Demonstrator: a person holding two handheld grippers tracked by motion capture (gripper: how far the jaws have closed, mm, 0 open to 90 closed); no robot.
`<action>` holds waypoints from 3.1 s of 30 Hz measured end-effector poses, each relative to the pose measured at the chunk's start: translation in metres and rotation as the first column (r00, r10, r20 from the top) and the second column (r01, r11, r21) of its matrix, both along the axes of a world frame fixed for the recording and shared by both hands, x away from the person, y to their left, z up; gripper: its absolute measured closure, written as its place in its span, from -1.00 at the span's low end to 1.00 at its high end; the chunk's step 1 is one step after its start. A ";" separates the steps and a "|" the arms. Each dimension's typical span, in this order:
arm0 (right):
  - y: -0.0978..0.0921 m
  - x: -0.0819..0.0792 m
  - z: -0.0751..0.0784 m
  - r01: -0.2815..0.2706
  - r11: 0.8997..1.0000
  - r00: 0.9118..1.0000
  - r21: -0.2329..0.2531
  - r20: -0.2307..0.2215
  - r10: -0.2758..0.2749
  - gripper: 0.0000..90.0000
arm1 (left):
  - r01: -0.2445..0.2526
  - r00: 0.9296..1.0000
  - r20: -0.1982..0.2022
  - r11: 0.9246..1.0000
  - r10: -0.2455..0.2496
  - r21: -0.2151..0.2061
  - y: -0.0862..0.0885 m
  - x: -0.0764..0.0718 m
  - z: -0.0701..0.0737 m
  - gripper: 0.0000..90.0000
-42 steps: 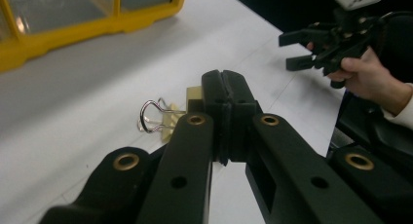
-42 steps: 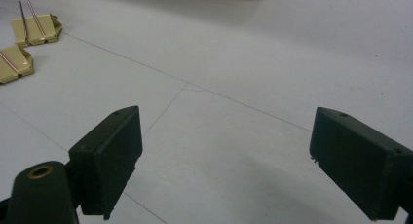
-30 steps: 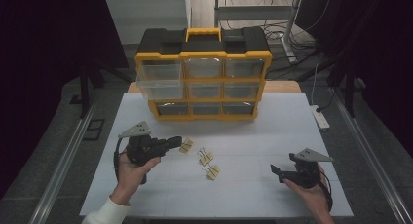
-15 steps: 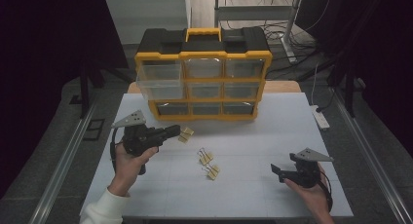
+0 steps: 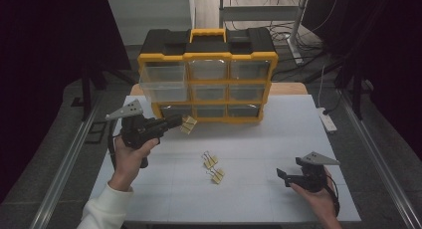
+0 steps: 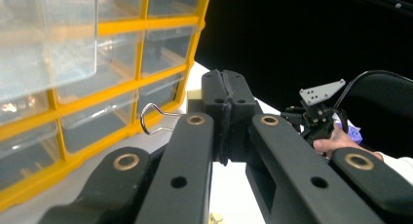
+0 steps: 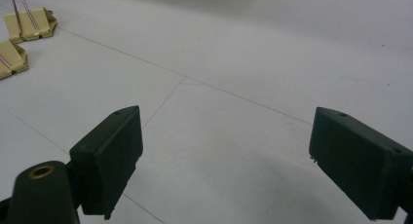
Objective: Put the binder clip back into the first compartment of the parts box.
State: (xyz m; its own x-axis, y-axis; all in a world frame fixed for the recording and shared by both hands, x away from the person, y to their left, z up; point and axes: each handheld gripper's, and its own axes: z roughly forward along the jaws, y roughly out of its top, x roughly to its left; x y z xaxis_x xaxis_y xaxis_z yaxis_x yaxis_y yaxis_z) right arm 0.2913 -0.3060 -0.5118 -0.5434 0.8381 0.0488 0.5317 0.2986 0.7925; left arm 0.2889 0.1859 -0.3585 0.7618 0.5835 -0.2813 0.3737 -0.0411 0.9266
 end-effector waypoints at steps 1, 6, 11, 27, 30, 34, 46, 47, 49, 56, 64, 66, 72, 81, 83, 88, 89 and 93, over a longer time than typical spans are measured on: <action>0.000 0.000 0.000 0.000 1.000 1.000 0.001 0.000 0.000 -0.72 | -0.002 1.000 0.008 1.000 0.002 0.000 0.000 0.000 0.002 0.98; 0.000 -0.001 0.001 0.002 1.000 1.000 0.002 -0.001 -0.002 -0.72 | -0.017 0.999 0.040 1.000 0.018 -0.011 0.003 0.000 0.012 0.98; 0.000 0.000 0.001 0.006 1.000 1.000 -0.002 -0.007 -0.006 -0.72 | -0.027 0.998 0.051 0.999 0.029 -0.029 0.007 0.005 0.023 0.98; -0.002 0.000 0.000 0.006 1.000 1.000 0.001 -0.013 -0.006 -0.72 | -0.057 0.994 0.089 0.997 0.060 -0.043 0.015 0.021 0.059 0.98; -0.001 0.000 0.000 0.004 1.000 1.000 -0.004 -0.010 -0.004 -0.72 | -0.061 0.994 0.089 0.997 0.066 -0.052 0.015 0.027 0.066 0.98; -0.002 0.000 0.001 0.004 1.000 1.000 -0.005 -0.008 -0.004 -0.72 | -0.082 0.991 0.103 0.995 0.087 -0.056 0.018 0.033 0.074 0.98; -0.003 0.000 0.000 0.008 1.000 1.000 -0.004 -0.008 -0.008 -0.72 | -0.124 0.985 0.111 0.989 0.132 -0.079 0.026 0.048 0.091 0.98; -0.003 0.000 0.000 0.009 1.000 1.000 -0.005 -0.008 -0.009 -0.72 | -0.126 0.985 0.112 0.989 0.135 -0.078 0.026 0.049 0.092 0.98; -0.003 0.000 0.000 0.010 1.000 1.000 -0.002 -0.011 -0.010 -0.72 | -0.135 0.983 0.112 0.988 0.143 -0.079 0.027 0.051 0.093 0.98; -0.003 0.000 0.000 0.009 1.000 1.000 -0.003 -0.011 -0.009 -0.72 | -0.193 0.973 0.114 0.980 0.198 -0.055 0.030 0.063 0.100 0.98; -0.003 0.000 0.000 0.008 1.000 1.000 -0.007 -0.009 -0.008 -0.72 | -0.246 0.964 0.092 0.968 0.249 -0.046 0.034 0.082 0.095 0.98; -0.003 0.000 0.000 0.009 1.000 1.000 -0.003 -0.010 -0.009 -0.72 | -0.252 0.964 0.081 0.967 0.254 -0.040 0.035 0.085 0.092 0.98; -0.004 0.000 -0.001 0.009 1.000 1.000 -0.003 -0.013 -0.009 -0.72 | -0.252 0.964 0.082 0.968 0.253 -0.015 0.036 0.082 0.087 0.98; -0.003 0.000 -0.001 0.010 1.000 1.000 -0.003 -0.013 -0.010 -0.72 | -0.276 0.960 0.059 0.961 0.275 0.001 0.035 0.083 0.078 0.93; -0.003 0.000 -0.001 0.009 1.000 1.000 -0.004 -0.012 -0.009 -0.72 | -0.269 0.962 0.056 0.963 0.269 0.005 0.033 0.083 0.078 0.51; -0.004 0.000 -0.001 0.008 1.000 1.000 -0.002 -0.012 -0.008 -0.72 | -0.241 0.968 0.069 0.971 0.240 0.001 0.028 0.076 0.079 -0.12; -0.004 0.000 -0.001 0.008 1.000 1.000 -0.003 -0.011 -0.008 -0.72 | -0.227 0.971 0.073 0.974 0.226 -0.001 0.028 0.074 0.079 -0.18; -0.004 -0.001 0.000 0.008 1.000 1.000 -0.006 -0.011 -0.008 -0.72 | -0.178 0.981 0.078 0.984 0.177 0.007 0.026 0.065 0.079 -0.35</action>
State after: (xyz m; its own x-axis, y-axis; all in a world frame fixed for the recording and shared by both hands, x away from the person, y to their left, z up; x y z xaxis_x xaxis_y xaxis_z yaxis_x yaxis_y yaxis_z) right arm 0.2906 -0.3097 -0.5121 -0.5363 0.8425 0.0504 0.5431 0.2987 0.7847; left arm 0.3543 0.2116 -0.2798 0.6652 0.7145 -0.2168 0.3035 0.0065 0.9528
